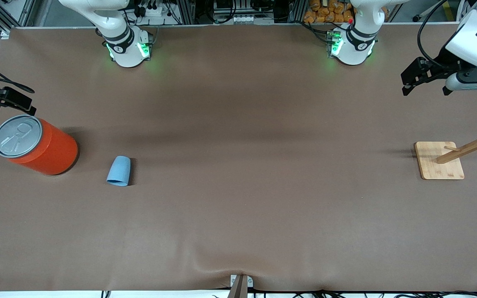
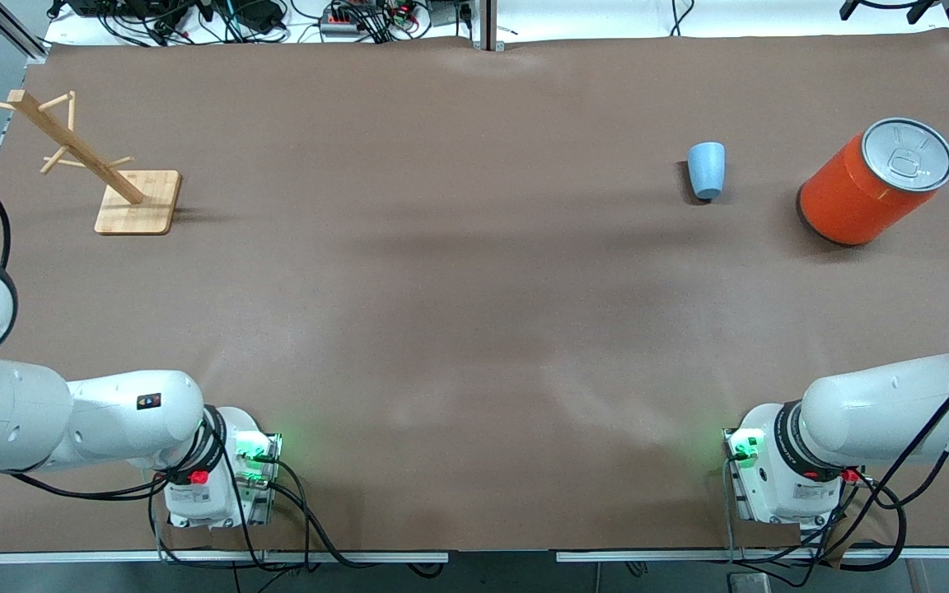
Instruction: Flip cup
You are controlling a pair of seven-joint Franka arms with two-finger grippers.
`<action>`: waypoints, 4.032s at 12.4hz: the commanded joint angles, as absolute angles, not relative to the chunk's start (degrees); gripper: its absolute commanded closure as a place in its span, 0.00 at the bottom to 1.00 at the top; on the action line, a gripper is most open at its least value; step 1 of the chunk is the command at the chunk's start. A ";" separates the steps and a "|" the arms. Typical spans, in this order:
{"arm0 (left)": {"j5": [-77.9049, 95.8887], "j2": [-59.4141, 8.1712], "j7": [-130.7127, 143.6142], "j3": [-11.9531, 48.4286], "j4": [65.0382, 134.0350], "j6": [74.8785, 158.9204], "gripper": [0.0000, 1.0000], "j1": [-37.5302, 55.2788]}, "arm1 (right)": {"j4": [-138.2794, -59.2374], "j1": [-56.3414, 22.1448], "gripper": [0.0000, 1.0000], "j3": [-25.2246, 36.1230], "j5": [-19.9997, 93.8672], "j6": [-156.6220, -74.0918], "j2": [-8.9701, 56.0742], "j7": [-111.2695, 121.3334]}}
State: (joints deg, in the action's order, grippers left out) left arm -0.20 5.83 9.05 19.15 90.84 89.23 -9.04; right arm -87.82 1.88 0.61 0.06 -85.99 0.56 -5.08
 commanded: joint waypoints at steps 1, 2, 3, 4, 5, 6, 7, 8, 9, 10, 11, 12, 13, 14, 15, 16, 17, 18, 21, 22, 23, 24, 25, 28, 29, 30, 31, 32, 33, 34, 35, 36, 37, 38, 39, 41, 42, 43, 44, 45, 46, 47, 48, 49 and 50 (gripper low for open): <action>-0.26 4.92 9.49 19.16 88.95 88.07 0.00 -9.23 | -88.51 2.64 0.00 0.35 1.23 -85.61 -0.26 -4.31; -0.26 4.92 9.49 19.07 88.77 87.98 0.00 -9.40 | -88.51 2.38 0.00 0.35 1.23 -85.61 -0.09 -4.48; -0.26 4.92 9.49 19.07 88.60 87.98 0.00 -9.32 | -88.42 2.29 0.00 0.26 1.14 -85.69 0.09 -4.57; -0.35 4.92 9.41 18.99 88.51 87.98 0.00 -9.32 | -88.07 2.55 0.00 0.26 1.14 -85.78 0.09 -4.57; -0.26 4.92 9.06 18.98 88.51 87.98 0.00 -9.49 | -87.89 2.72 0.00 0.26 1.14 -85.69 0.09 -4.57; -0.18 4.92 8.70 18.81 88.68 87.80 0.00 -9.75 | -87.89 2.81 0.00 0.35 1.14 -85.69 0.87 -4.48; -0.09 5.01 8.27 18.46 88.94 86.58 0.00 -10.63 | -87.80 2.81 0.00 0.35 0.97 -85.87 1.05 -4.31; 0.09 5.10 8.00 18.46 89.03 85.35 0.00 -10.98 | -87.72 2.55 0.00 0.35 1.05 -86.13 1.84 -4.31; 0.35 5.36 7.48 18.46 89.21 85.17 0.00 -11.42 | -87.71 2.37 0.00 0.26 1.14 -86.57 3.85 -4.31; 0.44 5.54 6.69 18.46 89.38 85.17 0.00 -12.38 | -87.45 1.76 0.00 0.09 1.14 -86.57 7.52 -4.31; 0.53 5.71 5.72 18.46 89.56 85.17 0.00 -12.83 | -87.36 1.06 0.00 0.09 1.14 -86.83 9.39 -4.31; 0.61 5.71 5.02 18.46 89.56 85.17 0.00 -13.27 | -87.36 0.45 0.00 0.09 1.14 -87.88 11.84 -4.31; 0.70 5.71 5.01 18.46 89.47 85.17 0.00 -13.36 | -87.45 0.18 0.00 0.09 1.23 -89.63 13.43 -4.39; 0.62 5.63 5.10 18.46 89.47 85.25 0.00 -13.36 | -87.97 -0.43 0.00 0.00 1.23 -92.26 14.49 -4.83; 0.62 5.45 5.01 18.46 89.39 85.43 0.00 -13.36 | -88.67 -1.05 0.00 0.00 1.23 -94.37 15.81 -5.18; 0.70 5.36 5.01 18.46 89.38 85.52 0.00 -13.36 | -90.33 -1.14 0.00 0.00 1.32 -97.35 16.86 -5.19; 0.70 5.19 5.10 18.46 89.38 85.78 0.00 -13.36 | -93.14 -1.06 0.00 -0.09 1.32 -100.69 17.66 -4.49; 0.70 5.10 5.01 18.46 89.30 86.04 0.00 -13.27 | -96.99 -1.23 0.00 -0.09 1.84 -105.07 17.93 -4.48; 0.70 5.10 5.01 18.46 89.12 86.22 0.00 -13.36 | -107.02 -3.24 0.00 -0.18 3.16 -118.08 18.19 -4.31; 0.70 5.10 5.01 18.46 89.12 86.39 0.00 -13.36 | -109.49 -3.60 0.00 -0.18 3.16 -122.39 18.28 -4.22; 0.70 5.10 5.01 18.46 89.21 86.92 0.00 -13.36 | -110.90 -4.39 0.00 -0.18 3.08 -125.48 18.98 -4.04; 0.70 5.10 5.01 18.46 89.30 87.01 0.00 -13.36 | -111.09 -5.09 0.00 -0.18 2.73 -126.99 20.12 -3.26; 0.70 5.10 5.01 18.46 89.38 86.92 0.00 -13.45 | -111.18 -5.27 0.00 -0.18 2.64 -128.39 21.35 -2.03; 0.70 5.01 5.01 18.46 89.39 86.92 0.00 -13.62 | -111.27 -5.19 0.00 -0.09 2.37 -132.00 24.08 3.85; 0.70 5.01 5.01 18.46 89.38 87.01 0.00 -13.62 | -111.79 -4.75 0.00 -0.09 2.37 -132.71 24.52 4.39; 0.70 5.01 5.10 18.46 89.38 87.01 0.00 -13.62 | -112.32 -4.66 0.00 -0.09 2.37 -133.67 24.52 4.39; 0.70 4.92 5.10 18.46 89.38 87.10 0.00 -13.62 | -113.02 -4.57 0.00 -0.09 2.37 -134.90 24.78 4.39; 0.70 4.92 5.10 18.46 89.38 87.10 0.00 -13.62 | -113.55 -4.22 0.00 0.00 2.37 -135.87 25.31 4.39; 0.79 5.01 5.18 18.46 89.38 87.01 0.00 -13.62 | -113.73 -3.70 0.00 0.00 2.37 -135.97 25.57 4.39; 0.70 5.01 5.19 18.46 89.30 87.01 0.00 -13.62 | -113.90 -3.60 0.00 0.00 2.37 -135.79 25.66 4.31; 0.70 5.01 5.19 18.46 89.30 87.01 0.00 -13.62 | -114.25 -3.43 0.00 0.00 2.37 -135.88 25.66 4.31; 0.70 5.01 5.19 18.54 89.30 87.01 0.00 -13.45 | -114.43 -2.99 0.00 0.00 2.37 -135.97 25.75 4.31; 0.70 5.01 5.36 18.63 89.30 87.01 0.00 -13.36 | -114.78 -2.81 0.00 0.00 2.37 -136.40 26.10 4.05; 0.70 5.18 5.45 18.72 89.21 87.01 0.00 -13.45 | -114.87 -2.81 0.00 -0.09 2.46 -136.84 26.28 3.69; 0.70 5.27 5.36 18.72 89.12 87.01 0.00 -13.45 | -114.96 -2.90 0.00 -0.09 2.63 -137.72 26.71 3.43; 0.70 5.19 5.19 18.72 89.03 87.01 0.00 -13.45 | -115.49 -2.81 0.00 -0.09 3.07 -139.30 27.59 3.25; 0.70 5.10 5.19 18.72 89.03 87.10 0.00 -13.45 | -115.49 -2.81 0.00 -0.09 3.16 -139.48 27.95 3.16; 0.70 5.01 5.19 18.72 89.03 87.19 0.00 -13.36 | -115.58 -2.90 0.02 -0.09 3.16 -140.00 28.21 3.08; 0.70 5.01 5.19 18.72 89.03 87.36 0.00 -13.45 | -115.66 -3.34 0.19 -0.09 3.16 -140.18 28.30 1.68; 0.70 5.10 5.01 18.72 89.03 87.36 0.00 -13.53 | -115.58 -3.51 0.49 -0.09 3.16 -139.40 28.13 0.54; 0.70 5.18 4.92 18.72 88.95 87.36 0.00 -13.54 | -115.05 -4.04 0.69 -0.26 3.16 -137.83 27.69 0.35; 0.70 5.10 4.92 18.72 88.77 87.36 0.00 -13.54 | -113.57 -4.83 0.69 -0.35 3.16 -135.46 27.51 0.18; 0.70 5.01 5.01 18.72 88.77 87.54 0.00 -13.45 | -111.81 -5.09 0.74 -0.70 3.16 -132.39 27.34 0.52; 0.70 5.01 5.01 18.81 88.94 87.71 0.00 -13.45 | -109.01 -5.01 0.81 -2.88 3.08 -128.62 27.16 0.96; 0.70 5.01 5.01 18.81 89.12 87.71 0.00 -13.45 | -106.37 -5.18 0.83 -4.81 2.99 -125.45 27.16 1.14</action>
State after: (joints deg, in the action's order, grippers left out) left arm -0.20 5.20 5.95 18.35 89.80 87.62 -12.82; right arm -110.71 -4.75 -2.05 2.32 -131.15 28.09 1.14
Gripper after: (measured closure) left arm 0.000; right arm 0.198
